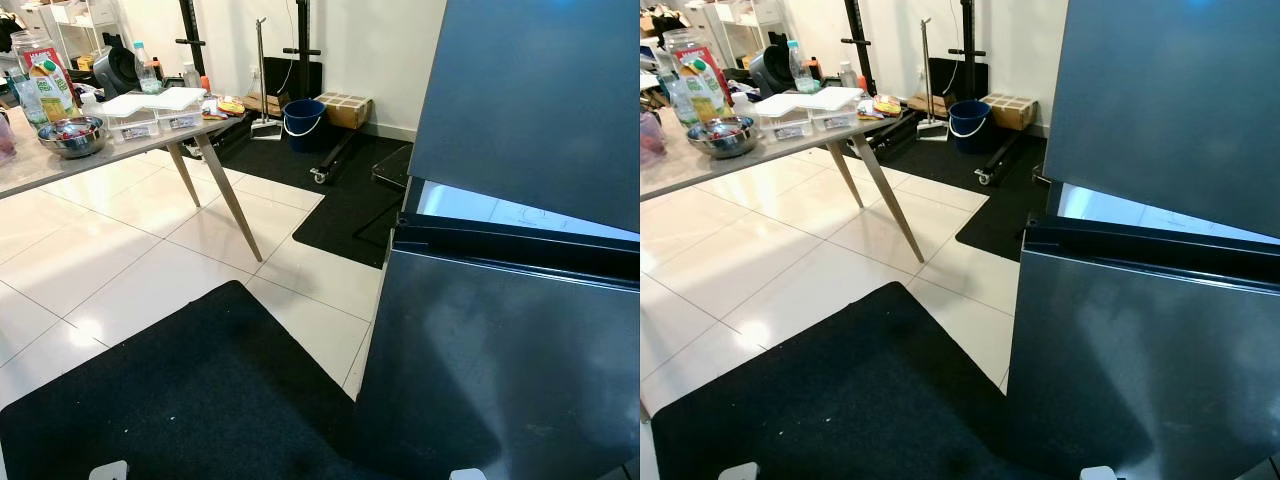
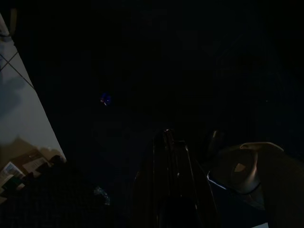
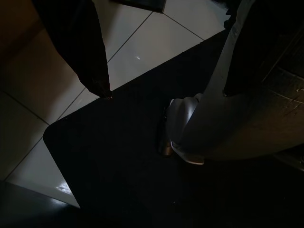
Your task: Restocking fridge
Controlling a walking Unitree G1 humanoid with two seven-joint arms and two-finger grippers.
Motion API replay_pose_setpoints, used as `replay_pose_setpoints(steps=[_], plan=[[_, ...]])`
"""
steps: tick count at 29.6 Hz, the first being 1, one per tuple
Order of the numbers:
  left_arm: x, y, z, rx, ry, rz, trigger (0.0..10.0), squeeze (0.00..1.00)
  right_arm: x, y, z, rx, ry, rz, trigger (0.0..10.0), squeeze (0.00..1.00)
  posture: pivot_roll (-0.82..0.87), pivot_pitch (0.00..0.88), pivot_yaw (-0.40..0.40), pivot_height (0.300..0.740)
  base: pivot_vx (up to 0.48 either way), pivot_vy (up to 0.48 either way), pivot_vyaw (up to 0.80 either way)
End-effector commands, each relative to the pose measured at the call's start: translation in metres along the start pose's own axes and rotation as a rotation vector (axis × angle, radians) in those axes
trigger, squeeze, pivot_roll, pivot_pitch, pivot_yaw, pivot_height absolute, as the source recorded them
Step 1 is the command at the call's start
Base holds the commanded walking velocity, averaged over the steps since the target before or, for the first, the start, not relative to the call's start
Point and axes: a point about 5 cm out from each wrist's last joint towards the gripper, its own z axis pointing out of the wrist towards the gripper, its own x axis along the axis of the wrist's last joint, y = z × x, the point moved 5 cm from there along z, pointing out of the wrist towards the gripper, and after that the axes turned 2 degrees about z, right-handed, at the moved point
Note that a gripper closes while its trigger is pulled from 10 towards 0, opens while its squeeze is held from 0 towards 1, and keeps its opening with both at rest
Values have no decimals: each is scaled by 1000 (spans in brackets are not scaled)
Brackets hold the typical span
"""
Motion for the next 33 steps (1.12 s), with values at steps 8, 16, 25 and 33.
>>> replay_pose_setpoints(steps=[8,16,25,33], plan=[[-5,10,1,-30,-14,-9,10000,0,5,-6,2,20,17,3,10000,0,-62,0,7,740,295,0,0],[-4,12,1,-40,-15,-3,10000,0,5,-7,2,25,17,8,10000,0,-64,0,9,740,314,0,0],[-2,17,2,-59,-2,-23,10000,0,4,-9,2,29,15,9,10000,0,-62,0,11,740,174,0,0],[-6,24,1,-93,-18,-4,10000,0,1,-7,1,24,9,11,10000,0,-62,0,10,740,0,0,0]])
